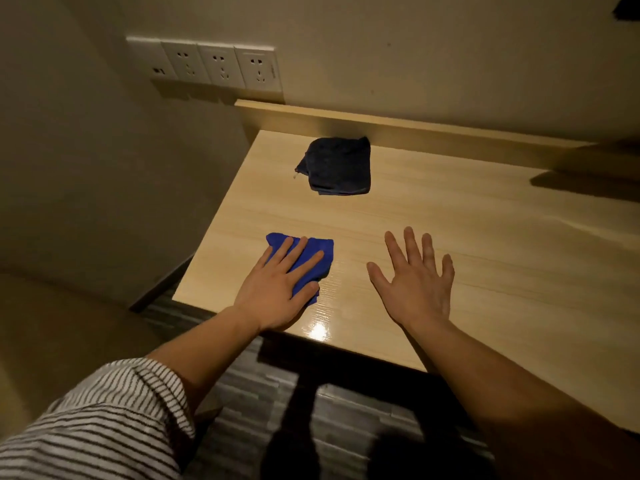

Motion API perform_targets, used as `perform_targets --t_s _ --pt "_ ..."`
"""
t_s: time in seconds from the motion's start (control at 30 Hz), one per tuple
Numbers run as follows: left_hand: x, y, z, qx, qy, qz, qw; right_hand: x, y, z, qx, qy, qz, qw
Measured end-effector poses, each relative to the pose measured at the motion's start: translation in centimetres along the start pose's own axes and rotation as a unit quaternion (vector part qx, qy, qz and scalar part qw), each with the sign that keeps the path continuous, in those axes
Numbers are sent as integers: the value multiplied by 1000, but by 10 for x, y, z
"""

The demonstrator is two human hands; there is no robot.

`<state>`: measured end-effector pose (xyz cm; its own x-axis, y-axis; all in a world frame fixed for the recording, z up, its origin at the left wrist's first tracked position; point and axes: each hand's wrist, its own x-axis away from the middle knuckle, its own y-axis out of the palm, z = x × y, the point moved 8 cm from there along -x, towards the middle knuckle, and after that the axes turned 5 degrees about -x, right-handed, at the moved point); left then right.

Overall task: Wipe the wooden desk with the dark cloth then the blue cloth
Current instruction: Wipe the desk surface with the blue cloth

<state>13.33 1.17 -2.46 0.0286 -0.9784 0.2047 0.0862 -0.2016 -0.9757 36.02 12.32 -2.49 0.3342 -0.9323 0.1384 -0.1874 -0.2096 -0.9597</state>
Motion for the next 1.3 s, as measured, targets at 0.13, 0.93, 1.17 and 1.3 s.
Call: perform_targets --t_s 0.13,0.93,1.17,1.3 --pt "32 7 14 39 2 35 999 1 0 1 -2 -9 -1 1000" --pt "-130 -35 73 70 -3 -22 997 -12 -33 10 -189 -5 44 981" --pt "-68 -43 -31 102 -131 82 983 -64 -56 -83 -156 -212 28 964" --pt "-48 -19 -53 45 -151 36 987 -94 -35 -113 23 -297 -50 953"
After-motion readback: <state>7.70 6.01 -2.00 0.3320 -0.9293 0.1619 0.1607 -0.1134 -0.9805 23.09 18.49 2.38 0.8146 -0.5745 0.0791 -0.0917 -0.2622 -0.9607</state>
